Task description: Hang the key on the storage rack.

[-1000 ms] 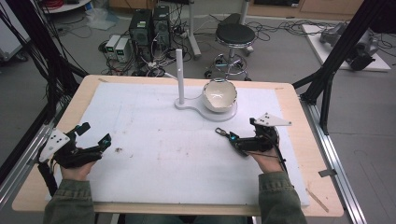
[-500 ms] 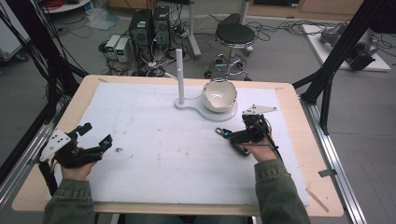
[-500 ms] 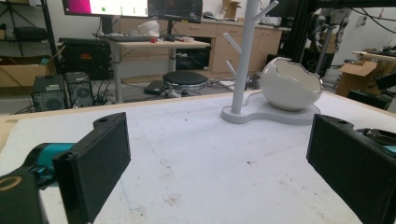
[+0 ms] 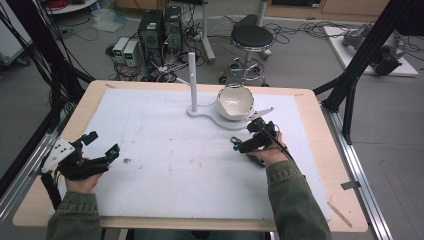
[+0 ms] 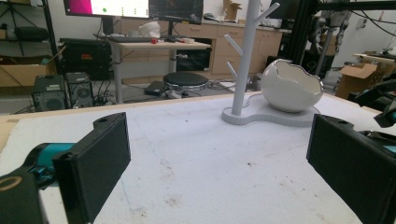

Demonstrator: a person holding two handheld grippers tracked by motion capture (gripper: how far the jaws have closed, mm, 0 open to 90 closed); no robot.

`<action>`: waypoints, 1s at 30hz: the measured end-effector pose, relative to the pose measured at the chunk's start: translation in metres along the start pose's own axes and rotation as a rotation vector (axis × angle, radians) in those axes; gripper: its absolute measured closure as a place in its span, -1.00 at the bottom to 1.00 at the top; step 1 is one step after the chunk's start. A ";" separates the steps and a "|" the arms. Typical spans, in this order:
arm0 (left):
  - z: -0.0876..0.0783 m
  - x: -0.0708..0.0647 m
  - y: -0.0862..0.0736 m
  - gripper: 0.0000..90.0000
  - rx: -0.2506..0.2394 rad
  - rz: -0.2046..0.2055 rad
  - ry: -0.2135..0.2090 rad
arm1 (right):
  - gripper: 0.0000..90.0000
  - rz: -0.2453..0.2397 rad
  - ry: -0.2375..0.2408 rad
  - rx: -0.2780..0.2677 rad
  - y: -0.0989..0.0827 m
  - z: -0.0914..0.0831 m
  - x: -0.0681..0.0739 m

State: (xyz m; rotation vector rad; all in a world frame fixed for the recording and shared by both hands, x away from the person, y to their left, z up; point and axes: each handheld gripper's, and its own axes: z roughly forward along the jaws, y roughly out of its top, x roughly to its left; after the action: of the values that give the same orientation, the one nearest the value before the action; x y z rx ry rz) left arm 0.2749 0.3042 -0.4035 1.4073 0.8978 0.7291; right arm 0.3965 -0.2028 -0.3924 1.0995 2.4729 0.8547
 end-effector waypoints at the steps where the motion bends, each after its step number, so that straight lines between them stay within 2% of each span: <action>1: 0.000 0.000 0.000 -0.85 0.000 0.000 0.000 | -0.98 -0.009 -0.003 0.053 0.001 0.005 -0.002; 5: 0.001 -0.001 -0.001 -0.85 0.008 -0.003 -0.008 | -0.90 -0.039 0.006 0.166 0.005 0.015 -0.003; 7: 0.002 -0.001 -0.002 -0.85 0.014 0.001 -0.009 | -0.89 -0.061 -0.001 0.204 0.006 0.019 -0.003; 10: 0.002 0.000 -0.002 -0.85 0.012 -0.002 -0.010 | -0.80 -0.071 -0.045 0.304 0.007 0.026 -0.004; 15: 0.001 0.000 -0.003 -0.85 0.013 -0.005 -0.008 | -0.56 -0.057 -0.032 0.298 0.008 0.030 -0.007; 19: 0.002 0.000 -0.004 -0.85 0.017 -0.009 -0.006 | -0.25 -0.061 -0.016 0.317 0.008 0.033 -0.006; 20: 0.002 0.000 -0.004 -0.85 0.018 -0.011 -0.005 | -0.25 -0.061 -0.016 0.317 0.008 0.033 -0.006; 23: 0.002 0.000 -0.005 -0.85 0.019 -0.012 -0.004 | 0.00 -0.049 -0.022 0.308 0.010 0.034 -0.006; 25: 0.002 0.000 -0.005 -0.85 0.021 -0.010 -0.004 | 0.18 -0.057 -0.014 0.305 0.010 0.034 -0.006; 26: 0.002 0.000 -0.005 -0.85 0.020 -0.009 -0.003 | 0.18 -0.057 -0.014 0.305 0.010 0.034 -0.006; 27: 0.002 0.001 -0.005 -0.85 0.022 -0.008 -0.004 | 0.36 -0.051 0.014 0.312 0.011 0.033 -0.006; 28: 0.002 0.001 -0.005 -0.85 0.022 -0.008 -0.004 | 0.36 -0.051 0.014 0.312 0.011 0.033 -0.006; 29: 0.002 0.001 -0.005 -0.85 0.023 -0.007 -0.004 | 0.55 -0.053 0.025 0.313 0.011 0.033 -0.004; 30: 0.002 0.001 -0.005 -0.85 0.023 -0.008 -0.004 | 0.59 -0.049 0.029 0.317 0.011 0.033 -0.003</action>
State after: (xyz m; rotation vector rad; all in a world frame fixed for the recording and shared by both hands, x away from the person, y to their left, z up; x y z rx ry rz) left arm 0.2765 0.3033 -0.4089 1.4246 0.9105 0.7120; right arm 0.4208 -0.1857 -0.4112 1.1236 2.7120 0.4771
